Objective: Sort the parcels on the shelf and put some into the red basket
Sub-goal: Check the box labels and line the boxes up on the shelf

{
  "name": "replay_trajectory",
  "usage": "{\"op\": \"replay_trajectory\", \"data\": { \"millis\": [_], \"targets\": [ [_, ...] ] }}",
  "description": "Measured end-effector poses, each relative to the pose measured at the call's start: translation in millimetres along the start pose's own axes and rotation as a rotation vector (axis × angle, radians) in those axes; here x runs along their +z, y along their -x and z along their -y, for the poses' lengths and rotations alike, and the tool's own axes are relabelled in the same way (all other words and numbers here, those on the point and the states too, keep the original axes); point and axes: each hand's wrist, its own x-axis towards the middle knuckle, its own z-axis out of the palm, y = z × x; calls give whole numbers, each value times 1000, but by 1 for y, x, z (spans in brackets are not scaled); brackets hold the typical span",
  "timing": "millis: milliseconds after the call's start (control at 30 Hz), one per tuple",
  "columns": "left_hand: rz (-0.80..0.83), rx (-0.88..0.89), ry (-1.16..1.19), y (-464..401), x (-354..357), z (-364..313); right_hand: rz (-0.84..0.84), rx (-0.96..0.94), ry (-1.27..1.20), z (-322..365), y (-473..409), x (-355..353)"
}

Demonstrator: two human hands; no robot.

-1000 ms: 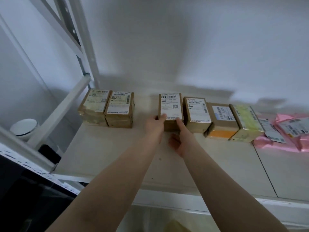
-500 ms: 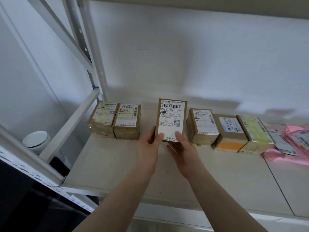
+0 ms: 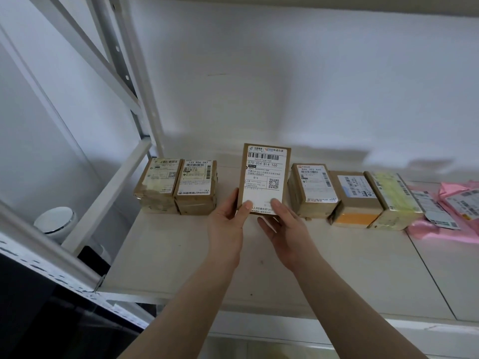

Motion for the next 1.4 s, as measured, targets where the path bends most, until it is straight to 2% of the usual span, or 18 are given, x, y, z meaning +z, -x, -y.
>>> {"op": "replay_trajectory", "data": {
  "millis": [367, 500, 633, 800, 867, 933, 1000, 1100, 1200, 1400],
  "targets": [
    [-25, 1, 22, 1, 2, -8, -6, -21, 14, 1, -1, 2],
    [-20, -13, -42, -2, -1, -10, -30, -33, 34, -1, -3, 4],
    [-121, -53, -312, -22, -16, -14, -121, -9, 105, -3, -16, 13],
    [-309, 53, -675, -72, -62, -35, -218, 82, 356, 2, -43, 32],
    [-360, 61, -914, -94, -82, -42, -213, 102, 432, 4, -48, 41],
    [-319, 10, -1211, -112, -98, -42, -200, 123, 502, 3, -55, 49],
    [-230, -60, -1409, -123, -109, -38, -194, 133, 578, -3, -63, 54],
    [-144, -144, -1532, -129, -121, -29, -227, 111, 752, -13, -72, 57],
    [-121, -125, -1608, -127, -126, -24, -289, 81, 950, -20, -80, 52],
    [-105, -121, -1633, -122, -121, -24, -136, -71, 675, -21, -72, 57]
  ]
}}
